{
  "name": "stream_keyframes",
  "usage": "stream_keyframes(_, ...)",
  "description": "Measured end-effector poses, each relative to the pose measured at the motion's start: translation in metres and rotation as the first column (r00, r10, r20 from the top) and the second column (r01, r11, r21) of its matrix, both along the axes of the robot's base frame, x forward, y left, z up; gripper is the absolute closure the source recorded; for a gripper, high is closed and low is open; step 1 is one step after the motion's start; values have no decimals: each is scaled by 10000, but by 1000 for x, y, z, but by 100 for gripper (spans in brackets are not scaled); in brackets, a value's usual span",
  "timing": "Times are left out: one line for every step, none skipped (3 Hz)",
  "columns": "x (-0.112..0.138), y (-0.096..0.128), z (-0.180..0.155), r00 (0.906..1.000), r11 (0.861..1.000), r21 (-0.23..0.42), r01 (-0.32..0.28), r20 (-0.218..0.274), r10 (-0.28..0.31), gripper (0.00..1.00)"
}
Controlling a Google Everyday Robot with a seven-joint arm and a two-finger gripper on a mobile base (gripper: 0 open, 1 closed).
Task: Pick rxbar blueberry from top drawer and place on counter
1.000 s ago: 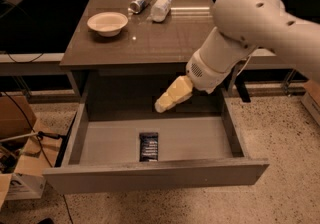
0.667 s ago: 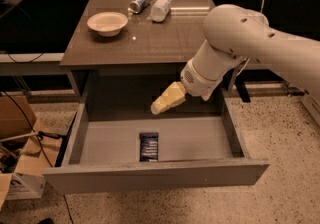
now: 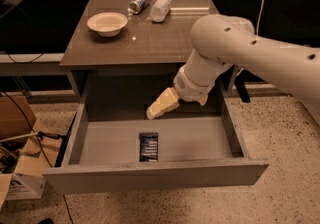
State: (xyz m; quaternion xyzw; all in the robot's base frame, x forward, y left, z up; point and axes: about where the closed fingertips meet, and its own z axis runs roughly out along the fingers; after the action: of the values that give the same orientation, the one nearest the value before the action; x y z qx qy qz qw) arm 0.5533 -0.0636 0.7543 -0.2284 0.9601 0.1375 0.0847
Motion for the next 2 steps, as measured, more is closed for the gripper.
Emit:
stream_keyframes(0, 22, -67, 9954, 9889, -1372, 566, -687, -665, 0)
stream_keyframes(-2, 36, -104, 9830, 9679, -2224, 1168, -1129, -1445, 0)
